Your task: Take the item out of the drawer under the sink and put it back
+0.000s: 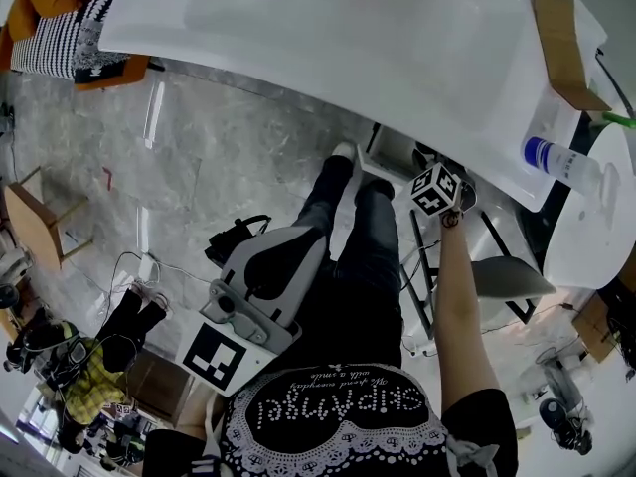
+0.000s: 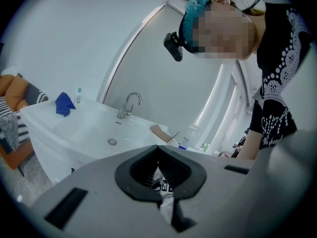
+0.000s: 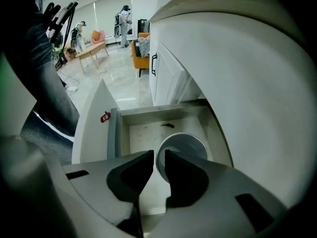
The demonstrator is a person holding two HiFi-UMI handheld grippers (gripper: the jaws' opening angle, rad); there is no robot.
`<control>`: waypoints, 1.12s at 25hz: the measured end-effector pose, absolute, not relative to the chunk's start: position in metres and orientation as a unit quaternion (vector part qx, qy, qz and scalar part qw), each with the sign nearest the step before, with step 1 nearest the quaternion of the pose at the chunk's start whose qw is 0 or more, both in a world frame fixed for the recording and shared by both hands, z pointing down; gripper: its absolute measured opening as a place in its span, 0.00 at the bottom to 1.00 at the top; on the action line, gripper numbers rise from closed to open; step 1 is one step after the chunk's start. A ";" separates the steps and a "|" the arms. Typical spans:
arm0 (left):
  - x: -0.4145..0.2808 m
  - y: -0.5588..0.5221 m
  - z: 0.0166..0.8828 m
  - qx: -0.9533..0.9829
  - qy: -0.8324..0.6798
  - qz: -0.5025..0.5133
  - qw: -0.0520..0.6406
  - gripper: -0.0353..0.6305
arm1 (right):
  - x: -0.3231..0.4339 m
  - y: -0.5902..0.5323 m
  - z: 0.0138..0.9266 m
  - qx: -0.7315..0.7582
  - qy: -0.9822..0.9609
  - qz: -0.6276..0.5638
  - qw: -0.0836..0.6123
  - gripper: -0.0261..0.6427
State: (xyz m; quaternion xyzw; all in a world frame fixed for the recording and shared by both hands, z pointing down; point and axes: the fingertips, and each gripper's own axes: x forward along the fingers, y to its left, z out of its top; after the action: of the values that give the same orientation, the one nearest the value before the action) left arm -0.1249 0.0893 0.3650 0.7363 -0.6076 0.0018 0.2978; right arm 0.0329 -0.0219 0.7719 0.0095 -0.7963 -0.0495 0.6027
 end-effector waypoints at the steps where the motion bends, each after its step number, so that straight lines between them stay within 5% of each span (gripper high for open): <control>1: -0.124 0.089 0.364 0.738 -0.606 0.001 0.297 0.06 | 0.033 -0.022 0.769 0.011 -0.798 -0.049 0.601 0.13; 28: -0.109 0.078 0.346 0.777 -0.570 -0.011 0.268 0.06 | 0.031 -0.015 0.658 0.202 -0.872 0.011 0.446 0.06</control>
State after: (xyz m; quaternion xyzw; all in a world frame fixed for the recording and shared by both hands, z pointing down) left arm -0.1091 0.0777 0.3464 0.7766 -0.5701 -0.0111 0.2680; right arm 0.0306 -0.0153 0.6578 0.2016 -0.8720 0.0114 0.4460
